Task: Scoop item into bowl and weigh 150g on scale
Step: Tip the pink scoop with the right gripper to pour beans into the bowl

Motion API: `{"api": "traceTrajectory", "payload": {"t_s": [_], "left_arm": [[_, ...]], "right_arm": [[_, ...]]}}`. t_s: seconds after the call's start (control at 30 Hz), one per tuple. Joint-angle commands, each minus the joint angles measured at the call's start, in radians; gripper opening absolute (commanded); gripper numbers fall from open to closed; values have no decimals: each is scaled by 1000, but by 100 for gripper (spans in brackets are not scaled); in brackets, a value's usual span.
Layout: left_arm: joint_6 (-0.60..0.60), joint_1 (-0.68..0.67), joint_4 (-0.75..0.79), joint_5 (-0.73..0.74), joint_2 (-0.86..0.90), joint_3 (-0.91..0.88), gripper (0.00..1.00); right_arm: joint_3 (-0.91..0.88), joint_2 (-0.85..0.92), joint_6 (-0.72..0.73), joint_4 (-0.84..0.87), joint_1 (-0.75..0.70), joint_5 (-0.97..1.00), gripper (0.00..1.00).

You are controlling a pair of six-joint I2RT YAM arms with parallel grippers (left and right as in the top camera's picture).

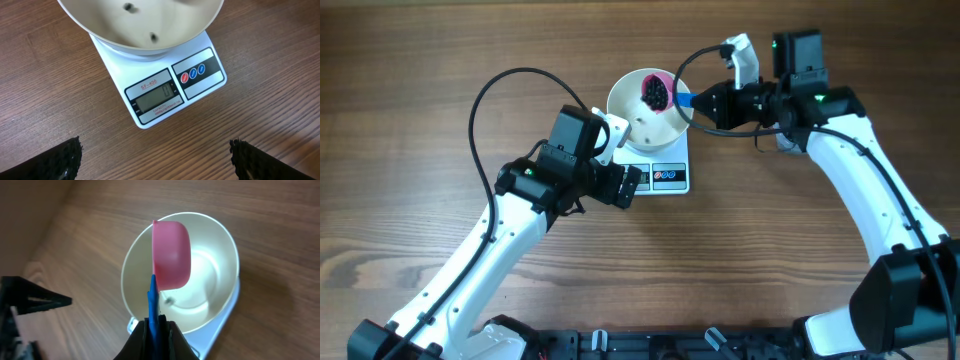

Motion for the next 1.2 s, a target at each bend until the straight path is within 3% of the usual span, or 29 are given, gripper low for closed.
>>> {"api": "traceTrajectory", "payload": {"t_s": [0.0,1.17], "left_arm": [[11,5,0,12,-9,16,100],[11,5,0,12,-9,16,100]], "right_arm": [[-3,-50,-49,11,8,69,4],[-3,-119,-271,4,85,226,4]]}}
